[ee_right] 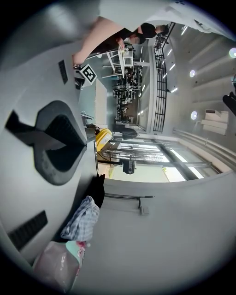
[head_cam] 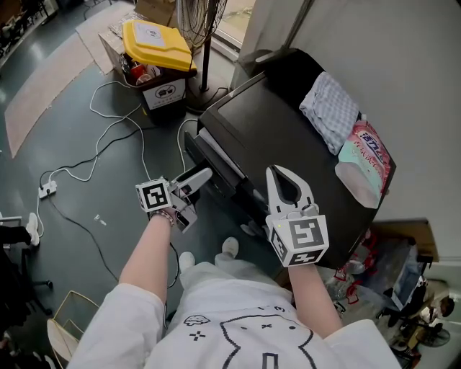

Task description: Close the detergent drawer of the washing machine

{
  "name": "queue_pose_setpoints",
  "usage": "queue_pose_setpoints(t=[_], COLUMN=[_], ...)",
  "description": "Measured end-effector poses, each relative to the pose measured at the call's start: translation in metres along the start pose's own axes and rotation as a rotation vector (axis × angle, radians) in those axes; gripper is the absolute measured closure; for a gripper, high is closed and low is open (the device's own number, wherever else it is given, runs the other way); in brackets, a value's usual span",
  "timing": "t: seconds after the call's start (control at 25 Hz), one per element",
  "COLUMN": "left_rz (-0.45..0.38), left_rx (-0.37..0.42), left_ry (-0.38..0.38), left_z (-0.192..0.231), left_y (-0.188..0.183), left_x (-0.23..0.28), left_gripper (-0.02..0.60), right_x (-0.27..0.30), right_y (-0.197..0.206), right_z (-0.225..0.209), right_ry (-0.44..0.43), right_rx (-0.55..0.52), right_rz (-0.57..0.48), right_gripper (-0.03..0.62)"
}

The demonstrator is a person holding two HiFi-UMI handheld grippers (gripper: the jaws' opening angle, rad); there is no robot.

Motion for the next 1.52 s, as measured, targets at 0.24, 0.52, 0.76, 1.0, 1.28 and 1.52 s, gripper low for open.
queue_pose_setpoints(t=[0.24,0.52,0.76,1.0,1.28,1.52], left_rz=[-0.013,-0.028,-0.056,-0.069,-0.032,-0.011], left_rx=[-0.016,-0.029,-0.028,-0.025,0.028,0.046], left_ry=[-0.007,-0.019,-0.024,-0.038,-0.045,-0.086], left_z=[0.002,0.003,0.004,0.007,0.008,0.014], left_y=[0.000,0.001,-0.003,-0.003,-0.007,-0.008], left_x=[0.008,0.015,0.027,0.029,0.034,0.046], left_gripper=[0.227,0.227,0.227,0.227,0.219,0.216], right_x=[-0.001,-0.005,-0.009,-0.011,-0.011,-0.012], right_y=[0.000,0.000,0.001,0.003,0.006,0.008], right_z=[-0.002,-0.005,-0.009,-0.019,-0.018,-0.020], right_ry=[0.001,0.004,0.008,0.016,0.008,0.012], right_rx=[0.005,0.011,0.017,0.032,0.037,0.040], right_rz=[-0.005,-0.010,-0.013,-0.014,-0.013,-0.011], right_gripper=[0.595,0.595,0.595,0.595,0.595,0.595])
Point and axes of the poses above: the fingertips, and each gripper's own axes: x forward along the fingers, z to its left, y out of its underside, the point moved 2 cm from there along -x, backward along the fingers, and after that the axes turned 9 degrees about x, right-handed, at the moved point
